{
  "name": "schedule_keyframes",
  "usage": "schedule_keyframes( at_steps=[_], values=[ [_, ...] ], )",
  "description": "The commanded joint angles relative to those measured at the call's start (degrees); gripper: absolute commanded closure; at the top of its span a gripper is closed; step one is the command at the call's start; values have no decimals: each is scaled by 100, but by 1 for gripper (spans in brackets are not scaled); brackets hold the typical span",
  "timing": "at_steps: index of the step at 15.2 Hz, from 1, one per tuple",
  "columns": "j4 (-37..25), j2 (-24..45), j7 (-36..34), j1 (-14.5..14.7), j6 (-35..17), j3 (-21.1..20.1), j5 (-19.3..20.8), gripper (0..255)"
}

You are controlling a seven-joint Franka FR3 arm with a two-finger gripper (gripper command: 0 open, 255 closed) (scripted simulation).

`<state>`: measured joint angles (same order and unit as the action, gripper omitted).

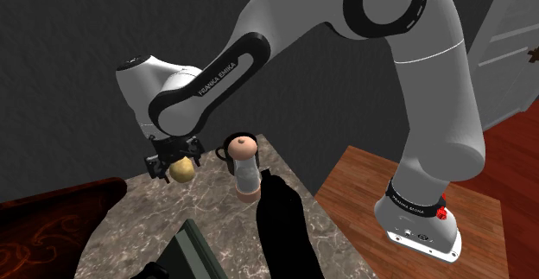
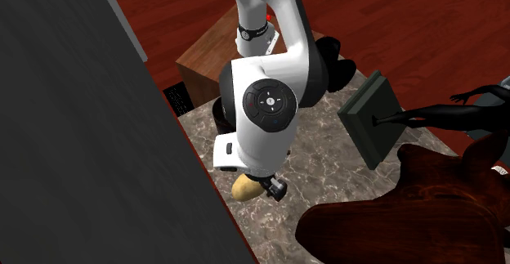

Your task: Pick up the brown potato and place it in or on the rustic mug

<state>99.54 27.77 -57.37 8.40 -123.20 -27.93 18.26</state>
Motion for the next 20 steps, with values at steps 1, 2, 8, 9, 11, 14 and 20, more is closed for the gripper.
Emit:
schedule_keyframes(
  at_steps=[1,2,8,9,11,14,20],
  values=[
    [0,1,0,0,-2,0,1,0],
    [0,1,0,0,-2,0,1,0],
    [-4,4,-1,2,0,1,2,255],
    [-5,5,-1,2,0,1,2,255],
    [-1,3,-2,2,-2,1,2,255],
    [-49,-75,34,-16,114,-28,-49,255],
    [-228,-282,133,-56,475,-100,-186,255]
  ],
)
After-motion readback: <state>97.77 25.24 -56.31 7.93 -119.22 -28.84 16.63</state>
